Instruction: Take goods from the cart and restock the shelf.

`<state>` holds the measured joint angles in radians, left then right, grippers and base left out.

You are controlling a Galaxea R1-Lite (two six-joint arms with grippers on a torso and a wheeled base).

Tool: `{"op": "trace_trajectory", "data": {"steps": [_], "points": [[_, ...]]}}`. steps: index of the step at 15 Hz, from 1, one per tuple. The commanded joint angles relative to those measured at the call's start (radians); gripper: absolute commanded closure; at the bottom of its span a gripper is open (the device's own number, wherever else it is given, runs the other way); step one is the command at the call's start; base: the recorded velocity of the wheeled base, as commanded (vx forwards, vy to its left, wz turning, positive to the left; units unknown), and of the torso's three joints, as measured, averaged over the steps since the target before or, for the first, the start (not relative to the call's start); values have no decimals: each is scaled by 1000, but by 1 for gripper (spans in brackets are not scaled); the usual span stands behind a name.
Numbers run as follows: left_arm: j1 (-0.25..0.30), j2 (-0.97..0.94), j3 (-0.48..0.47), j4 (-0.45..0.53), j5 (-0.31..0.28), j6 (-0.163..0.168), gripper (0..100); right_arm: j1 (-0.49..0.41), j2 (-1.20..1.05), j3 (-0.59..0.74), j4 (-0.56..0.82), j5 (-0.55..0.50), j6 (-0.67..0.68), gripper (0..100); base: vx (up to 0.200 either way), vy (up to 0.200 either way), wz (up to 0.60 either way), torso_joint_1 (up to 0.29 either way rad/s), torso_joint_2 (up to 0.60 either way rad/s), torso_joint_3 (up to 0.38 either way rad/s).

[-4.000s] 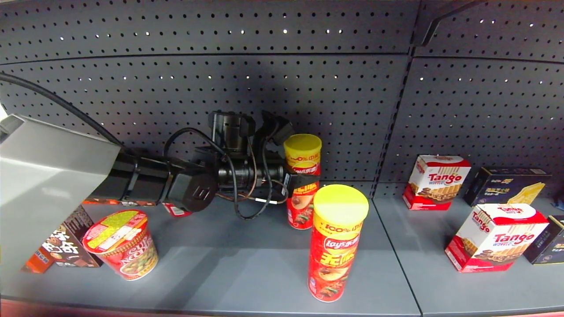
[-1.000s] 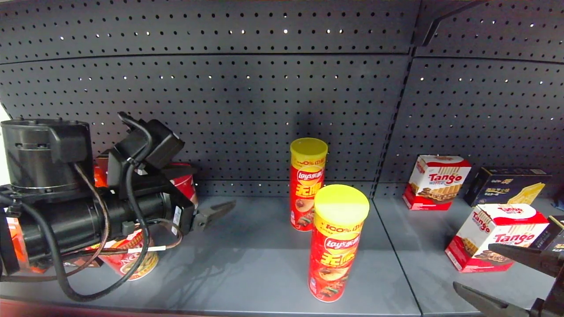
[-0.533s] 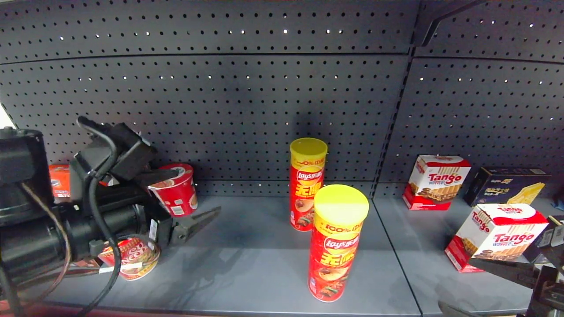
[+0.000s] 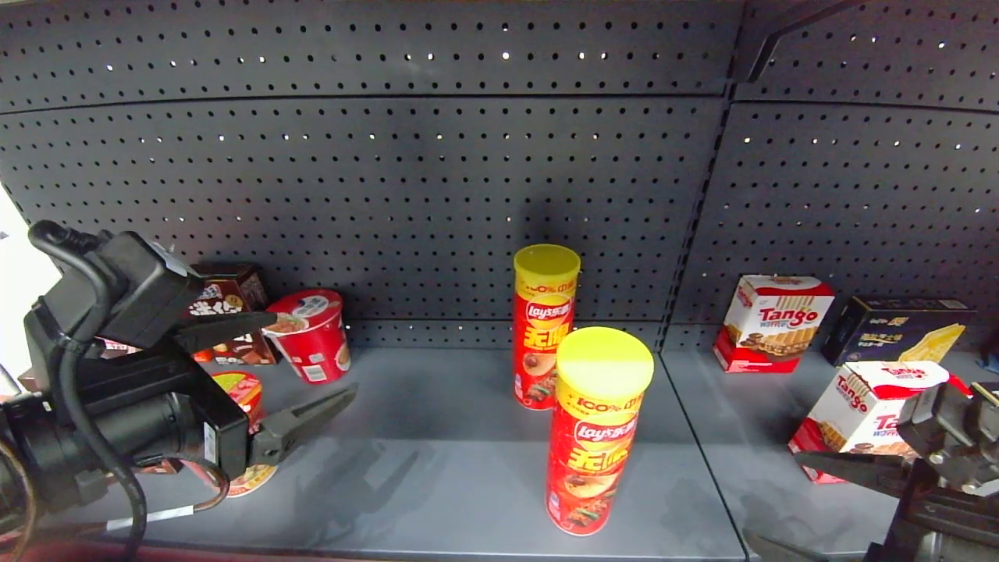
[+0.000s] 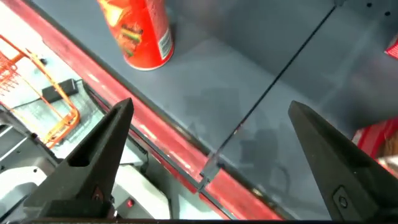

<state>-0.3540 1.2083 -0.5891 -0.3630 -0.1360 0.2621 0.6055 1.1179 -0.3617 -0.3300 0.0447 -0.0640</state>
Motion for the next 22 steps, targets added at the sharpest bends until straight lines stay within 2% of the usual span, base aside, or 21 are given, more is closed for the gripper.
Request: {"op": "trace_trajectory", "data": {"steps": [1,11,15,22], "points": [[18,-6,2,-2,-1,0,0,11,129,-52,-1,-39,0,0,0,0,0,0,0,0],[23,-62,31,-2,-2,-11,0,16,342,-143,-44,-54,-3,0,0,0,0,0,0,0],[35,-73,37,-1,-2,-11,0,19,415,-237,-41,-118,1,0,0,0,0,0,0,0],[47,-76,46,-2,-1,-11,0,82,467,-260,-47,-146,6,0,0,0,0,0,0,0]]}}
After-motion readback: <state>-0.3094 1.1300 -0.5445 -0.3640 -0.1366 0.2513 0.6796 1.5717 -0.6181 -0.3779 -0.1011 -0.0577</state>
